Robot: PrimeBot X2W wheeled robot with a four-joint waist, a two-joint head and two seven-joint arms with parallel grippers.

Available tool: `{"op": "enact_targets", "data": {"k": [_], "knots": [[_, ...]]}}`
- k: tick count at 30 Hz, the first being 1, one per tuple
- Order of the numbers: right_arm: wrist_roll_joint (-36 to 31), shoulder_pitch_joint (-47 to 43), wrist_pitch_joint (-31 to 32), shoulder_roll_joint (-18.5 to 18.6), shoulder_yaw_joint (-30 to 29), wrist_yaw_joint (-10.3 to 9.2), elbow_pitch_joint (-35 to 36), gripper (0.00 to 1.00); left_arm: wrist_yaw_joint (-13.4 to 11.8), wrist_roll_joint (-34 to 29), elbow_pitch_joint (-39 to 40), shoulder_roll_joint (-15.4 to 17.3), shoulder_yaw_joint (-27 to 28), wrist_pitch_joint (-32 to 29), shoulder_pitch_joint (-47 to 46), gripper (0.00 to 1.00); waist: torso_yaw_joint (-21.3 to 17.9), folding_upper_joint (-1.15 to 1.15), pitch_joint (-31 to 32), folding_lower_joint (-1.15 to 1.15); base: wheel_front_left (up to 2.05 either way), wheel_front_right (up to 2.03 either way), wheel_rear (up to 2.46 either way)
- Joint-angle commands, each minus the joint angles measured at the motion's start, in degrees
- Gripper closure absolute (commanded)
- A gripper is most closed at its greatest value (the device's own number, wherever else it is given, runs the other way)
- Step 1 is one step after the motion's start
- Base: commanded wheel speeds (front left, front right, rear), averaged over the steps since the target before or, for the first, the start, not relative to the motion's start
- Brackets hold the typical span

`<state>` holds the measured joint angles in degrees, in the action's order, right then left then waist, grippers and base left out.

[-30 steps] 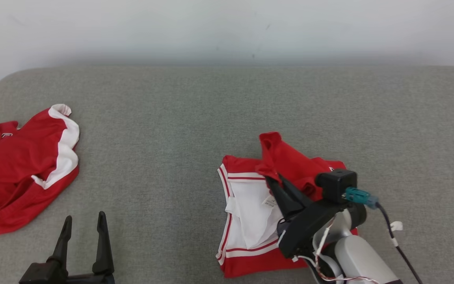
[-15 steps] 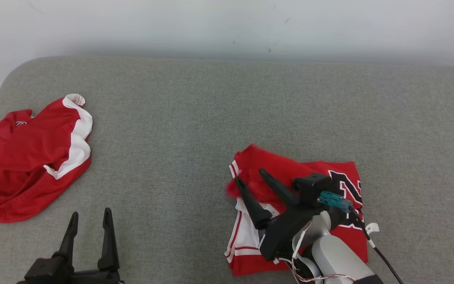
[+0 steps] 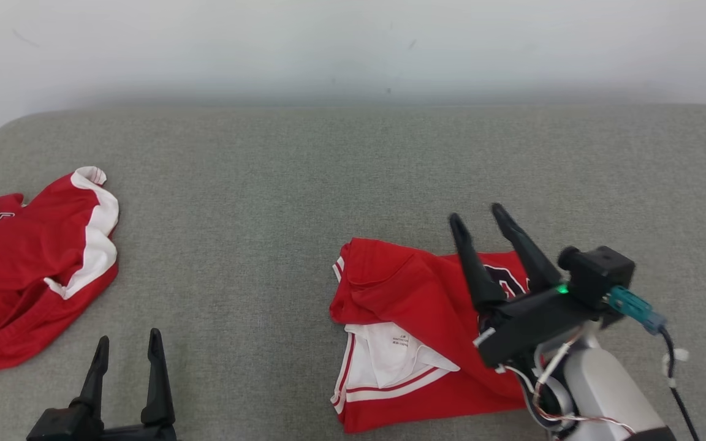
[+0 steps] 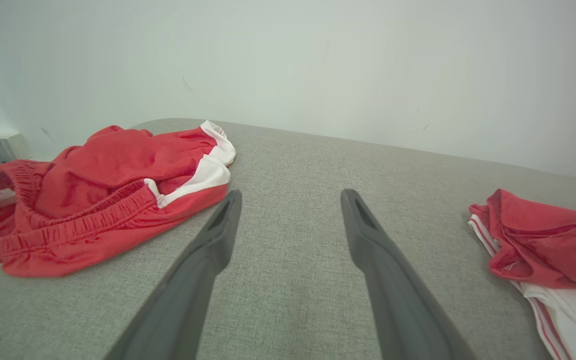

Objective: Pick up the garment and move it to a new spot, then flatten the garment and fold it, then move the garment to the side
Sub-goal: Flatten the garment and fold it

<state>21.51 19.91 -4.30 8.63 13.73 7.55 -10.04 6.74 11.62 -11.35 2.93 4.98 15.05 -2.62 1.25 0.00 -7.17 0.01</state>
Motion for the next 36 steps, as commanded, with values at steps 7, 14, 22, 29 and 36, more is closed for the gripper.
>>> {"op": "enact_targets", "data": {"k": [7, 14, 22, 29, 36], "knots": [[0.0, -4.6, 2.2, 1.1, -4.2, -0.14, 1.8, 0.00, 0.2, -0.7, 0.8, -0.1, 0.6, 0.2, 0.8, 0.00, -0.9, 0.00, 0.2, -0.01, 0.00, 0.00, 0.00], [-0.6, -3.2, 3.8, 2.2, -1.0, -0.14, -0.3, 0.00, 0.5, -0.9, 0.3, -0.1, 0.2, 0.2, -0.4, 0.00, 0.2, 0.00, -0.3, -0.01, 0.00, 0.00, 0.00], [0.8, 1.6, 4.0, 2.9, 2.8, -0.15, -9.9, 0.00, 0.7, -0.3, -0.6, -0.1, -0.9, 0.2, -1.4, 0.00, 3.5, 0.00, -1.0, -0.01, 0.00, 0.00, 0.00], [3.1, 3.5, 3.7, 3.1, 5.5, -0.15, -16.5, 0.56, 0.8, 0.3, -0.8, -0.1, -1.4, 0.2, -1.4, 0.00, 5.3, 0.00, -1.3, -0.01, 0.00, 0.00, 0.00], [5.2, 4.4, 1.6, 3.4, 7.9, -0.15, -18.6, 1.00, 0.1, 0.4, -0.6, -0.1, -1.5, 0.2, -0.5, 0.00, 4.9, 0.00, -1.0, -0.01, 0.00, 0.00, 0.00]]}}
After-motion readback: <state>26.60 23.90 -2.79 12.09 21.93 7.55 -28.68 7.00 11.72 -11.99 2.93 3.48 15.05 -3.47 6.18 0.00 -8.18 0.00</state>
